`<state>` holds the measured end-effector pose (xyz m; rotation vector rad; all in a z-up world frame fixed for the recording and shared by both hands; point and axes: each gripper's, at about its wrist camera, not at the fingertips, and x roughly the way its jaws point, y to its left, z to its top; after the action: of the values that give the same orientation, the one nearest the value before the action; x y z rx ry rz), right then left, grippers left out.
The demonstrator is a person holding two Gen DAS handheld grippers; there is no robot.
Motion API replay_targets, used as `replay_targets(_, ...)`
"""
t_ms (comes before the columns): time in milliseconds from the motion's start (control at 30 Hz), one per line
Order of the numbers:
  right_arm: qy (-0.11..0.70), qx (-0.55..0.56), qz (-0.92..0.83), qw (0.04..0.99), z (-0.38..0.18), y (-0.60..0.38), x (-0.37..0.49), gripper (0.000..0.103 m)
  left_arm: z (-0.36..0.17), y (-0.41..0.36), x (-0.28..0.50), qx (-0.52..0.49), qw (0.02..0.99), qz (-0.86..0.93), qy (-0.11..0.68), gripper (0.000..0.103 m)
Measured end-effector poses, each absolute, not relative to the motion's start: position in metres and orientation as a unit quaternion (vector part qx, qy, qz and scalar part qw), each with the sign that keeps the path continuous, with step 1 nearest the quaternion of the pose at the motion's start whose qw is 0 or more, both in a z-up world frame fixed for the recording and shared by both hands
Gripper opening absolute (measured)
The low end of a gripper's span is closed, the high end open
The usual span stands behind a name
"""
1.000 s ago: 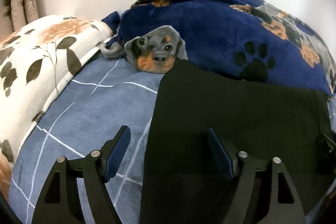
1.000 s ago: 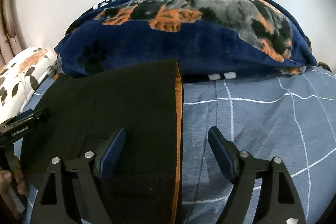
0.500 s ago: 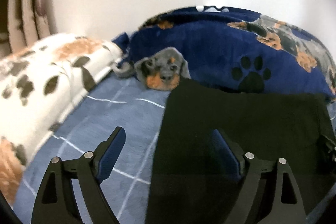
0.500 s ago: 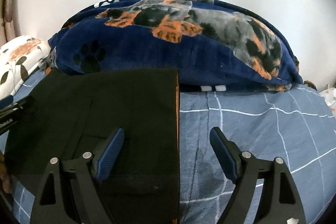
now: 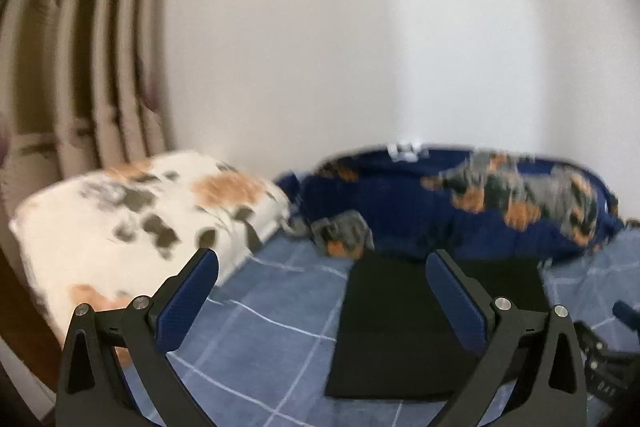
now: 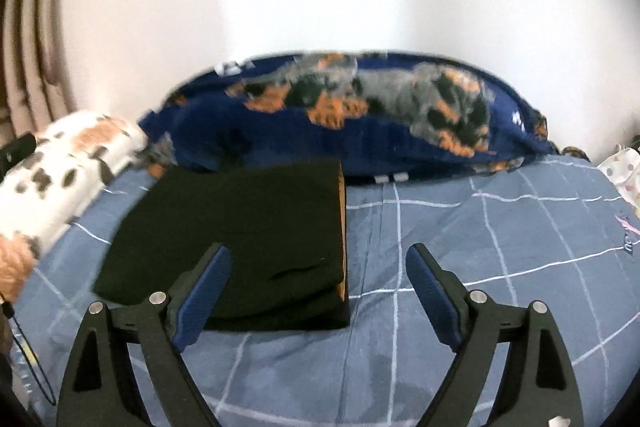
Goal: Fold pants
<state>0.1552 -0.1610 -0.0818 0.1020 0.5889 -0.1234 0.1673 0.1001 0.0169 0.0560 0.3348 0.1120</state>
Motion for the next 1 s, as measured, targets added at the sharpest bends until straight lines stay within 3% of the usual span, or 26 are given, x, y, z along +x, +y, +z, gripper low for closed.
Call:
replay_targets(233, 0.223, 0.067, -0.042, 0.972, -0.017, -0.164, 0.104, 0.093, 0.081, 0.089, 0.088, 0.022, 0.993, 0.101, 0.065, 0.103)
replay_targets(567, 0.183, 0.053, -0.020, 0.982, 0.028, -0.153, 0.045, 0.096, 0.108, 0.106, 0.048, -0.038, 0.991, 0.004, 0.126, 0.103)
replay_targets(1000, 0.198, 0.042, -0.023, 0.979, 0.028, -0.142, 0.020, 0.096, 0.079, 0.074, 0.030, 0.034, 0.985, -0.024, 0.165, 0.103)
